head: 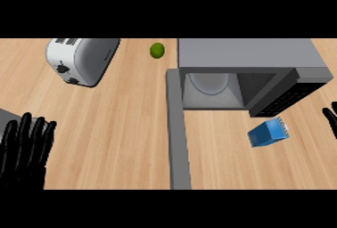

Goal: Pick up the milk, place it into the microwave and close the microwave

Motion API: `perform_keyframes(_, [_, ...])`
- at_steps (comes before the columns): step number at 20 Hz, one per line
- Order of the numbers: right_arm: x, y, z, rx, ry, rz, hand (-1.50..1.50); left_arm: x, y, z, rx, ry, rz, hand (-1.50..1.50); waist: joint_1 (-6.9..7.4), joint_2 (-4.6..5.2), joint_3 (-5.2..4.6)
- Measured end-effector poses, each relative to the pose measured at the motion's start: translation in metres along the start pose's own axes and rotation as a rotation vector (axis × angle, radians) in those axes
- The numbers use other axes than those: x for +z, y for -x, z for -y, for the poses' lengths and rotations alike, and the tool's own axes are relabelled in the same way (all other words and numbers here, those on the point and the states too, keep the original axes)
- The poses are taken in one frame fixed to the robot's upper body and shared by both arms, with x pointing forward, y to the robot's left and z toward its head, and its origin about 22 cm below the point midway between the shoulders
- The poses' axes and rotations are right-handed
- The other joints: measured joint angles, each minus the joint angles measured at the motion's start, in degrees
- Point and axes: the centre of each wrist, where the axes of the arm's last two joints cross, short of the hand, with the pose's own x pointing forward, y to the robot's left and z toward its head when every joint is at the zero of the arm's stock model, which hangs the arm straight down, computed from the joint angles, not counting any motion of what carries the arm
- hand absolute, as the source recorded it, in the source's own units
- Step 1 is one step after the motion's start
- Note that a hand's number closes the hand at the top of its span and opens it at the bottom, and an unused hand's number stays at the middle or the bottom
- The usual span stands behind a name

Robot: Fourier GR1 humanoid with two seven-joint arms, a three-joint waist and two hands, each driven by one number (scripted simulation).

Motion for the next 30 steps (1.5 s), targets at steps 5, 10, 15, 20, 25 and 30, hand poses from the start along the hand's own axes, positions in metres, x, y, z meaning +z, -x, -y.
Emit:
perform_keyframes(5, [0.006,0.026,0.003,-0.009,0.010,-0.032,-1.50,0.020,0.011,-0.002,0.008,0.002,-0.001,-1.50,0.09,0.01,0.00])
perform_keyframes(10, [0.006,0.059,0.002,-0.029,0.024,-0.063,-1.50,0.038,0.011,-0.005,0.008,0.001,-0.002,-1.50,0.20,0.03,0.01])
perform_keyframes(15, [0.002,0.084,0.005,-0.008,0.076,-0.081,-1.50,0.048,0.011,-0.006,0.005,-0.001,0.001,-1.50,0.25,0.04,0.01])
perform_keyframes(20, [-0.001,0.116,0.007,0.014,0.139,-0.103,-1.50,0.058,0.017,-0.008,0.012,-0.001,0.004,-1.50,0.34,0.07,0.02])
perform_keyframes(25, [0.006,0.153,0.023,0.049,0.186,-0.130,-1.50,0.065,0.016,-0.011,0.013,0.000,0.003,-1.50,0.41,0.10,0.03])
perform_keyframes(30, [0.005,0.184,0.025,0.068,0.189,-0.143,-1.50,0.071,0.018,-0.015,0.011,0.001,0.005,-1.50,0.47,0.10,0.04])
